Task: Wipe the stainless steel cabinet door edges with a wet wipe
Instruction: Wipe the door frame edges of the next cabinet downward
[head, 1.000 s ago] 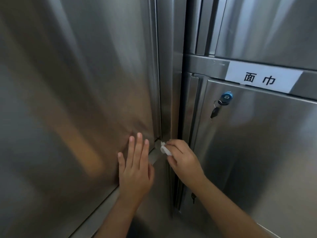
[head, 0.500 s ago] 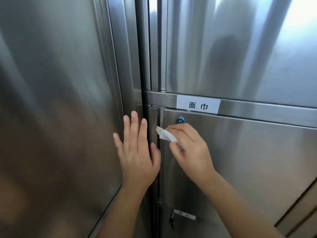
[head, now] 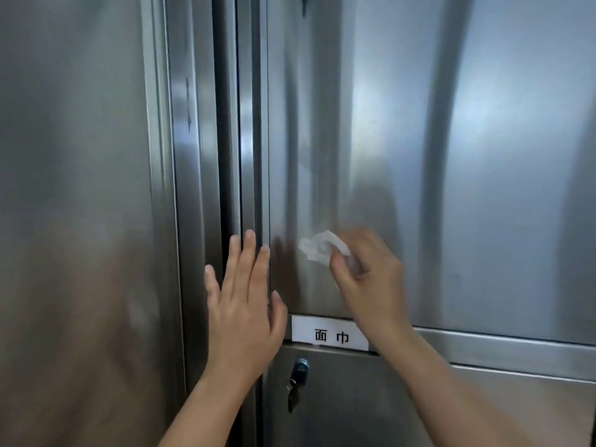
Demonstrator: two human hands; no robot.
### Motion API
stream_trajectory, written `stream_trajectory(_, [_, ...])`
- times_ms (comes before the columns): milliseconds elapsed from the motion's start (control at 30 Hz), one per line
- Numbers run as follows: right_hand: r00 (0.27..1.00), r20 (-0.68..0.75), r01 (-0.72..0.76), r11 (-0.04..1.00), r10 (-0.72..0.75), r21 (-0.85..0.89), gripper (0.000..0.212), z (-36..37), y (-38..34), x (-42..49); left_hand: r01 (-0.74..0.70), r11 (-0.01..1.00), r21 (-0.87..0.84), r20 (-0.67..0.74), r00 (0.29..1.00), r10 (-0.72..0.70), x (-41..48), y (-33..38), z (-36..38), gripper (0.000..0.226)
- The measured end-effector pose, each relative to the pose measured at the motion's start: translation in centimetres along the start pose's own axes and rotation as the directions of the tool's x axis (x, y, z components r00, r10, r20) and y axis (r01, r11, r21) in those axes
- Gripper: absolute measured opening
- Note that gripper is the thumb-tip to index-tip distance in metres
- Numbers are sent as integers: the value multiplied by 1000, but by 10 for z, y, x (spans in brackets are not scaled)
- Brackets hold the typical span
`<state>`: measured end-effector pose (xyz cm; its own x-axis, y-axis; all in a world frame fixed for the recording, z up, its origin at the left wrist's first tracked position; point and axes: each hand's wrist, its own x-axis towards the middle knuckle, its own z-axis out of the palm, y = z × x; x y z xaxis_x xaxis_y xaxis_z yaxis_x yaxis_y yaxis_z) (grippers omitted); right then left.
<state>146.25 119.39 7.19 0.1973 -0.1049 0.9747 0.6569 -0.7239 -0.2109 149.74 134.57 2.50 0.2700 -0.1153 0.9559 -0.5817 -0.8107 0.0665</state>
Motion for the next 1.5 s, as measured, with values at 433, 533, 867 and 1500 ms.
stream_trajectory(433, [950,-176,-223,953,259,203,13,-19,3,126,-117,993,-29,-118,987,113,117,10,-3,58])
stream_trajectory(533, [950,-216,-188,965,227,185,13,-25,5,147,-158,987,-18,-120,981,155,135,14,-1,58])
stream_trajectory(867, [800,-245,277,700,-548,-659,8,-44,20,224,-211,977,-18,-156,966,206,182,24,0,60])
stream_trajectory(1500, [757,-139,357,582,-639,-730,27,-21,23,208,-172,984,48,-170,969,177,183,14,2,59])
